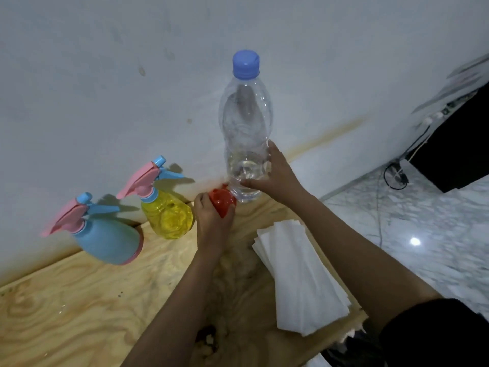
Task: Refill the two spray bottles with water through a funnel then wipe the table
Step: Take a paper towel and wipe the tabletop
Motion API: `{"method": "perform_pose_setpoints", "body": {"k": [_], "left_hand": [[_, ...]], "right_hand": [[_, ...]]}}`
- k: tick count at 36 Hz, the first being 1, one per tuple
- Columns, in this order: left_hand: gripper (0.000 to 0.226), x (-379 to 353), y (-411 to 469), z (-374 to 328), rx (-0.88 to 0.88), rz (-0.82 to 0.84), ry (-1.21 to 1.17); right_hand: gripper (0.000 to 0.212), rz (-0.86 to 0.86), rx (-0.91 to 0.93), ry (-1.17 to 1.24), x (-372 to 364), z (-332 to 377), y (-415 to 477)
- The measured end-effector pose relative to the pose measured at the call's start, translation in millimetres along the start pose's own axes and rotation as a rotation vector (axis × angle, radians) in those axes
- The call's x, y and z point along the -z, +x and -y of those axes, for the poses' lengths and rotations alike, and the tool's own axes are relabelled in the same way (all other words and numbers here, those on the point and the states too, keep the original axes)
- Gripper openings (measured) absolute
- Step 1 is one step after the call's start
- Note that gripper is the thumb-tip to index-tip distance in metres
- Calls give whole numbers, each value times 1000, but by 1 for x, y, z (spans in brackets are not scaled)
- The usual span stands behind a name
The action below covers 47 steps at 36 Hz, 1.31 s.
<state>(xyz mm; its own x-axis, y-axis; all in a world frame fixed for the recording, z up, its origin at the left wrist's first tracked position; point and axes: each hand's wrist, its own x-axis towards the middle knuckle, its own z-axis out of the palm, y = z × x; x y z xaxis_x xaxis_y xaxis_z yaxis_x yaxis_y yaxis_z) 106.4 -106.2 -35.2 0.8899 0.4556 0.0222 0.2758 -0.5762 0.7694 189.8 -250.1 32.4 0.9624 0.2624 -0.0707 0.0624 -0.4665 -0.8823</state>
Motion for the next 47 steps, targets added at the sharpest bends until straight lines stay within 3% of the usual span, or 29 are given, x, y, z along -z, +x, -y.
{"method": "perform_pose_setpoints", "body": {"k": [3,6,8,10,14,20,24,27,31,33,40,43,47], "left_hand": [[51,5,-18,-6,-32,2,-95],[39,0,-34,-3,-163,247,-81],[42,-5,-37,-4,-238,432,-28],[40,-11,-36,-9,-324,515,33],[45,-19,-32,-19,-534,630,150],[48,-24,-27,-17,-833,877,279],[50,-25,-27,-9,-894,986,353],[51,-23,-26,-4,-870,1051,372],[50,-22,-26,5,-858,1075,307],[50,-21,-27,7,-860,1085,276],[64,-17,-35,12,-1050,972,193],[51,-19,-39,11,-1101,885,114],[28,-21,-41,3,-1096,748,-20]], "right_hand": [[79,-26,-26,-2,11,-1,-22],[54,-119,-55,-58,18,-13,-55],[41,-186,-84,-98,22,-27,-82],[35,-238,-135,-141,22,-39,-113],[38,-273,-215,-310,7,-65,-167],[58,-205,8,-556,-36,-76,-222],[73,-118,118,-756,-60,-95,-238],[60,-170,143,-703,-66,-107,-242],[33,-245,183,-466,-61,-113,-242],[37,-277,176,-334,-57,-109,-243],[16,-443,-43,76,-37,-80,-244],[16,-478,-114,203,-23,-65,-244],[14,-544,-105,176,-7,-56,-246]]}}
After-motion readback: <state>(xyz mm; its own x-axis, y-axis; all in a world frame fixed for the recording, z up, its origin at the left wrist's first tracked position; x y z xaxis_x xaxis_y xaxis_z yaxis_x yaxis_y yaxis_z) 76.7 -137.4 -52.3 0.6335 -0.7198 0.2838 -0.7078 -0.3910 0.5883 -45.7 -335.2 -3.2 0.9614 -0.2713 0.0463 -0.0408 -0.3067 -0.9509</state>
